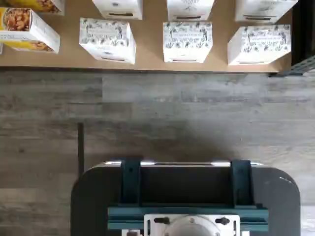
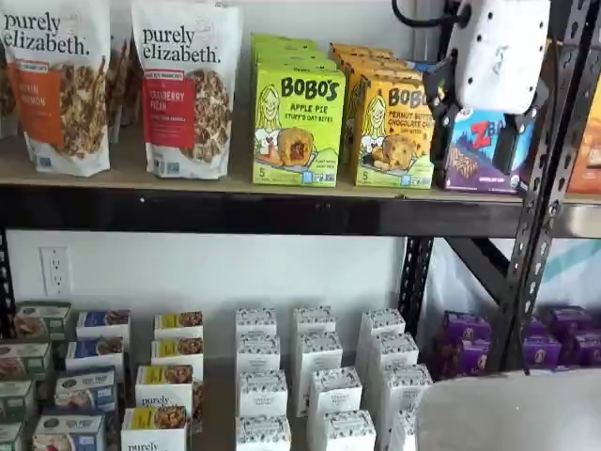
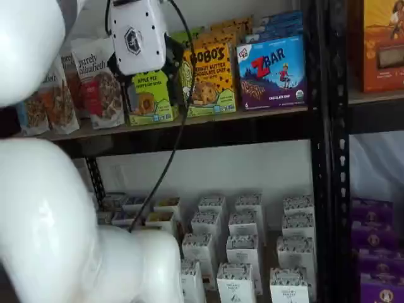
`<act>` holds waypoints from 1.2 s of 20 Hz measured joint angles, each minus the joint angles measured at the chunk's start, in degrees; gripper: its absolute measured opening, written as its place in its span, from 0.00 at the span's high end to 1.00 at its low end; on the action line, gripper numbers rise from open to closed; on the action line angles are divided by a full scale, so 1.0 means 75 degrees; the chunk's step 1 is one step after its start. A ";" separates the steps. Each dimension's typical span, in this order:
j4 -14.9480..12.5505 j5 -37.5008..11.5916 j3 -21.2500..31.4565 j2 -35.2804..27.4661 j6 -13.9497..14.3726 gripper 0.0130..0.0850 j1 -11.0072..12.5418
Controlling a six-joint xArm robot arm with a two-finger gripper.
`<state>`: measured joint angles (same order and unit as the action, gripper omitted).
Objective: Pick the green box on the top shelf, the fourth from the left
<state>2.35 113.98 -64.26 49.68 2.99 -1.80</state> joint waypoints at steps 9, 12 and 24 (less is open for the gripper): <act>0.0247 -0.0347 0.0198 0.0206 -0.0018 0.00 0.0099; 0.0236 -0.0404 0.0231 0.0217 0.0050 0.00 0.0026; -0.0101 -0.1128 0.0135 -0.0294 0.1131 0.00 -0.1201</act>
<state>1.59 105.52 -63.24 47.48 11.47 -10.80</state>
